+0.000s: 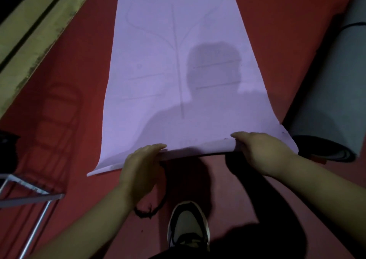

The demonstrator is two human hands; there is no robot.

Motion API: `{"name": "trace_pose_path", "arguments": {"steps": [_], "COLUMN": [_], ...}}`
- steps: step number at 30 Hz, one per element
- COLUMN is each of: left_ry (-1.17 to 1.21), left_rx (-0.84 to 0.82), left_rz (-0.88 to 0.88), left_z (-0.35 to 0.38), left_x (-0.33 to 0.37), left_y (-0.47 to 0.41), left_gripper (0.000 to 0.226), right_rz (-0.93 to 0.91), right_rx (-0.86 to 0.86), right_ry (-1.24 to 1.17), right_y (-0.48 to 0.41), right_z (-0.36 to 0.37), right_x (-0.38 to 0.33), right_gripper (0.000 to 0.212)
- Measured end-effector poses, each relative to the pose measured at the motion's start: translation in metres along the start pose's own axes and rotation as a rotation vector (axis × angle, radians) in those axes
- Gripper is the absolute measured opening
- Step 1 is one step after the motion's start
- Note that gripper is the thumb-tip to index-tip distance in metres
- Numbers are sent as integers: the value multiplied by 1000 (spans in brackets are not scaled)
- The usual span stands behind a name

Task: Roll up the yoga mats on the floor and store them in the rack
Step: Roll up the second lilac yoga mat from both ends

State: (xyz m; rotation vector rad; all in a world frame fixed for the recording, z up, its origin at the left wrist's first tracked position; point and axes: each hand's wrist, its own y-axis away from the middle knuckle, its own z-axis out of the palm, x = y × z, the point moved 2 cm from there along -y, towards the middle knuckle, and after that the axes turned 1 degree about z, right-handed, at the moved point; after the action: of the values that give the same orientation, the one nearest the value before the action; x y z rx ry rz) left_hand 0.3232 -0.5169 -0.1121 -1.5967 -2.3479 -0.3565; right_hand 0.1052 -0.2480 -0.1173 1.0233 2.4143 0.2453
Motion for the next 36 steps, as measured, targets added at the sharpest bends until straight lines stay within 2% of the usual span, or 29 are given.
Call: {"name": "trace_pose_path", "arguments": {"steps": [4,6,11,16,20,26,30,36], "left_ry": [-210,-252,-228,-147,-190,-316,-346,-395], "left_rx": [136,164,83,77,-74,-243,-219,-97], "left_rz": [-157,-234,-221,-140,-218,-137,-55,29], "left_z": [5,7,20,33,50,57,54,54], "left_x": [-4,1,0,-3,-14,-22,-33,-38], "left_y": [-3,-8,-12,-2,7,-2,-11,-26], "left_gripper": [32,28,13,30,50,64,63,52], "right_rz": [-2,11,42,-36,-98,9,131,25], "right_rx": [377,440,364,405,351,231,105,241], "right_ry": [157,212,191,164,245,315,330,238], "right_y": [-5,-8,-17,-11,-1,4,10,6], "right_z": [-12,-14,6,26,44,64,70,64], "right_x": [-7,-11,-8,1,8,12,11,21], "right_gripper": [40,35,31,37,54,66,68,58]}}
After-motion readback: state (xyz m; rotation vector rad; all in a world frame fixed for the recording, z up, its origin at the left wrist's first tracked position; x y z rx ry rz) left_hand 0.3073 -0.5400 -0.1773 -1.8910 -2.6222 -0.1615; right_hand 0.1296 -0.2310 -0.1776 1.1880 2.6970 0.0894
